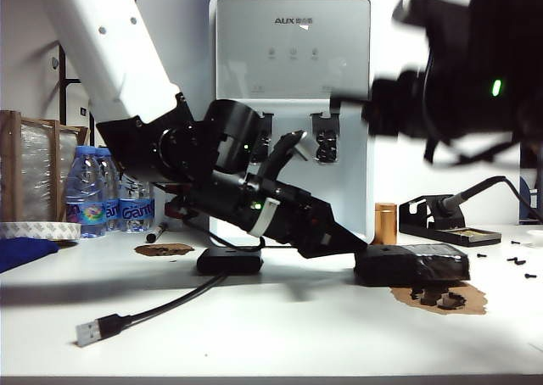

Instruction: Take the USB flash drive out of the black sponge and insert it into the slot on top of the black USB adpator box.

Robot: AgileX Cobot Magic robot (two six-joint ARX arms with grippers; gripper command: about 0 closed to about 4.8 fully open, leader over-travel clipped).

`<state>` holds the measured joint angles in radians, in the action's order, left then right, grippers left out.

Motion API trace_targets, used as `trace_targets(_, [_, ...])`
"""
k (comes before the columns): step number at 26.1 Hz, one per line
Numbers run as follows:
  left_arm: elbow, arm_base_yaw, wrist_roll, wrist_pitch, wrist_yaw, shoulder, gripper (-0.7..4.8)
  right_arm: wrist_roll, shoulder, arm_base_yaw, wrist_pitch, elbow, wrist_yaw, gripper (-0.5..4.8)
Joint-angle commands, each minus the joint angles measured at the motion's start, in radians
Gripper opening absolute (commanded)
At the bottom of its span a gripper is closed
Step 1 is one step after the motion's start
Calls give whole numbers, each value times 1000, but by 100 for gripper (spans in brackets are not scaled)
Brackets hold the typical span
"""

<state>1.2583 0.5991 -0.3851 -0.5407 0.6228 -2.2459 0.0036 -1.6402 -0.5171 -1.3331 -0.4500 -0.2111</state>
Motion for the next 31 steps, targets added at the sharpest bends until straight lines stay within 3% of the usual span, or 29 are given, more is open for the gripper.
trace_targets(1, [0, -13, 33, -66, -172, 6, -4, 13, 111, 3, -4, 11, 77, -5])
trace_targets(3, [0, -34, 96, -95, -298, 25, -4, 85, 233, 8, 58, 11, 244, -5])
trace_targets(4, [0, -51, 138, -100, -383, 50, -4, 168, 311, 35, 123, 2, 425, -5])
trace_targets(8, [-2, -95, 220, -77, -468, 144, -4, 329, 421, 134, 285, -56, 859, -5])
trace_targets(11, [-2, -119, 233, -31, -519, 232, -4, 360, 442, 173, 412, -126, 1080, -5])
trace_targets(13, [-3, -135, 233, -3, -579, 293, -4, 358, 438, 173, 491, -174, 1158, -5])
trace_targets(18, [-3, -182, 234, 76, -845, 448, -4, 340, 420, 169, 602, -275, 1293, -5])
trace_targets(19, [-3, -209, 234, 148, -958, 513, -4, 321, 415, 169, 607, -293, 1294, -5])
trace_targets(20, [-7, -241, 234, 229, -1003, 571, -4, 309, 402, 169, 620, -313, 1295, -5])
trace_targets(24, [-19, -333, 254, 353, -1010, 672, -4, 298, 341, 169, 622, -340, 1305, -5])
trace_targets(26, [-20, -428, 355, 460, -1019, 746, -4, 283, 277, 169, 619, -361, 1312, -5])
trace_targets(27, [-19, -488, 416, 515, -964, 787, -4, 247, 233, 168, 620, -378, 1316, -5])
trace_targets(29, [-19, -542, 440, 555, -798, 815, -4, 207, 182, 166, 620, -401, 1319, -5])
trace_targets(30, [-19, -586, 437, 583, -557, 826, -4, 186, 114, 163, 620, -441, 1342, -5])
trace_targets(31, [-19, -609, 438, 597, -430, 826, -4, 185, 83, 163, 620, -462, 1363, -5])
